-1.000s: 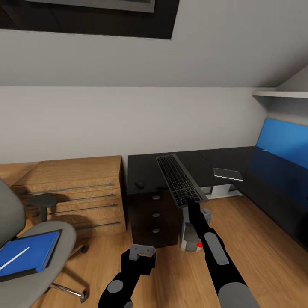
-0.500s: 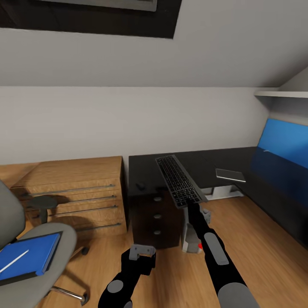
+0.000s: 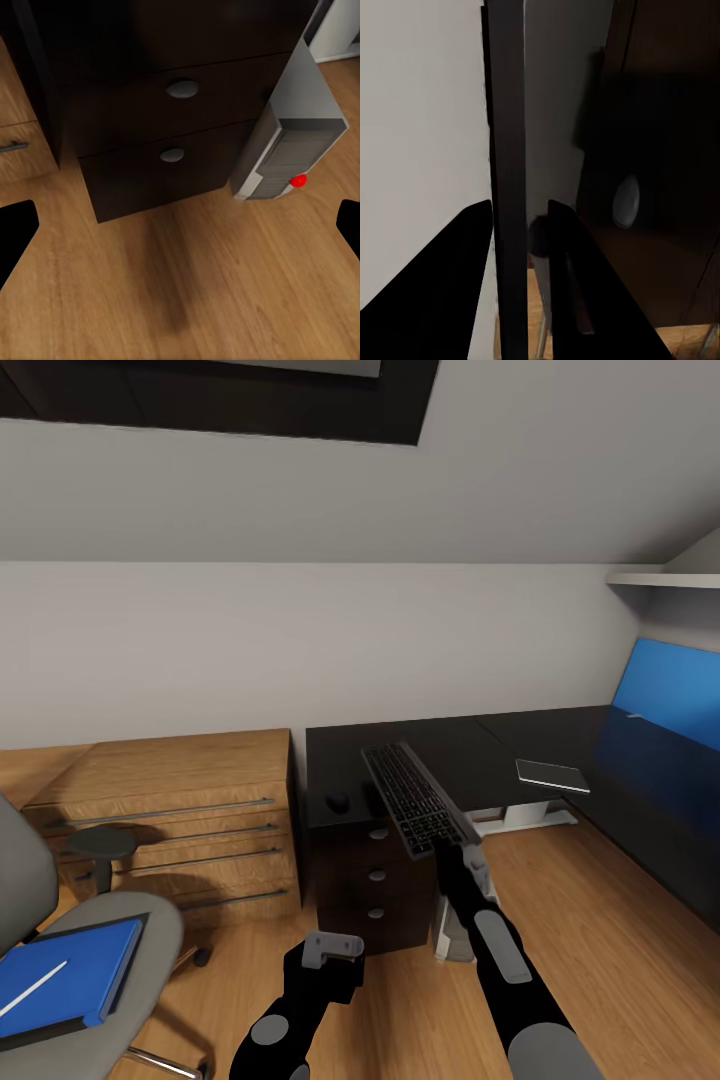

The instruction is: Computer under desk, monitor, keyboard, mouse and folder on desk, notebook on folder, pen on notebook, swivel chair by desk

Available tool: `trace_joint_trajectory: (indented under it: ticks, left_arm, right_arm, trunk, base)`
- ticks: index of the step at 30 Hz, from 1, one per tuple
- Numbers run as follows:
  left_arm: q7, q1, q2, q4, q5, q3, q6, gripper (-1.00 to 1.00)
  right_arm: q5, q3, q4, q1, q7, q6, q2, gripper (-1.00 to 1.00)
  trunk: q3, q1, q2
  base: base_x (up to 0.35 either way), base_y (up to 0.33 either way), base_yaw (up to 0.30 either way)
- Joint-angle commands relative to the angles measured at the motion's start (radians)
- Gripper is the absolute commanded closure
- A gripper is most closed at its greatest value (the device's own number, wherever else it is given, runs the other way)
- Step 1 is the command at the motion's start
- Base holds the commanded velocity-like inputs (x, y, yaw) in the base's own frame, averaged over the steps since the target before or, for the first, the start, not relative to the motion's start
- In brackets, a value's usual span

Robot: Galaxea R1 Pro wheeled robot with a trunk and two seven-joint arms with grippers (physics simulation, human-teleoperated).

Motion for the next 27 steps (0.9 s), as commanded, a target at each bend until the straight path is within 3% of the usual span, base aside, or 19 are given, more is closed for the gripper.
trace_joint_trajectory:
  ticks: [1,6,19,27]
  left_arm:
    - [0.010,-0.001,0.000,-0.001,0.010,-0.002,0.003,-1.00]
    - [0.010,-0.001,0.000,-0.002,0.011,-0.002,0.003,-1.00]
    - [0.010,-0.001,0.000,-0.001,0.009,-0.002,0.003,-1.00]
    - [0.010,-0.001,0.000,-0.001,0.009,-0.002,0.003,-1.00]
  right_arm:
    - [-0.011,-0.006,0.001,-0.001,-0.005,0.009,0.002,1.00]
    - [-0.011,-0.007,0.002,-0.001,-0.058,0.008,0.003,1.00]
    - [-0.011,-0.006,0.003,-0.001,-0.062,0.007,0.003,1.00]
    - [-0.010,-0.006,0.003,-0.001,-0.062,0.008,0.003,1.00]
  trunk:
    - [-0.001,0.000,-0.001]
    - [-0.001,0.000,-0.001]
    - [-0.001,0.000,-0.001]
    - [-0.001,0.000,-0.001]
  base:
    - [0.003,0.002,0.000]
    - [0.113,0.001,0.000]
    - [0.282,0.000,0.000]
    - [0.053,0.000,0.000]
